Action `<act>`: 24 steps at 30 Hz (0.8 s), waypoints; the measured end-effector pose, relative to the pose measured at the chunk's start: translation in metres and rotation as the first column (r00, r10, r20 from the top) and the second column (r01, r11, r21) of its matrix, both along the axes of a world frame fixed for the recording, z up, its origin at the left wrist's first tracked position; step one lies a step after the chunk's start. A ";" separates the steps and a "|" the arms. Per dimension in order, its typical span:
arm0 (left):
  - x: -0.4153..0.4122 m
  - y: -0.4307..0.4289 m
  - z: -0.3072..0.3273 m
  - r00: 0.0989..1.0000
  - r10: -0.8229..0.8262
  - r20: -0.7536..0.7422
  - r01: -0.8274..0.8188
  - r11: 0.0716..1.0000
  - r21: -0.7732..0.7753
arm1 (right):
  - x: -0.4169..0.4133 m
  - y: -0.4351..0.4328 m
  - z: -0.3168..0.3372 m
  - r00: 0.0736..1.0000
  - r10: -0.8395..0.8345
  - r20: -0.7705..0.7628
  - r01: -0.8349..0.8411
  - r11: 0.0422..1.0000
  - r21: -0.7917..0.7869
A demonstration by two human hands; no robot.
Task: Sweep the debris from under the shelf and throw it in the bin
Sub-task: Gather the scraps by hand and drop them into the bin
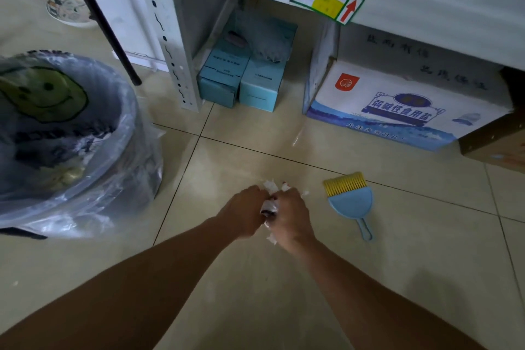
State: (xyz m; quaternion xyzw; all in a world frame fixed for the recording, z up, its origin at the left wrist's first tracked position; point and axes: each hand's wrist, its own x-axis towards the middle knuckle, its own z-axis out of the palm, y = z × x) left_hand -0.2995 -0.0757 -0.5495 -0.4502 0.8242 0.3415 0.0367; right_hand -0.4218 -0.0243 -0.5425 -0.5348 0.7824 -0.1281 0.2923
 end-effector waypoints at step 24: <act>0.172 -0.008 0.279 0.879 0.444 -0.176 -0.471 0.742 -0.478 | 0.144 -0.070 0.255 0.884 0.464 0.056 -0.361 0.753 -0.550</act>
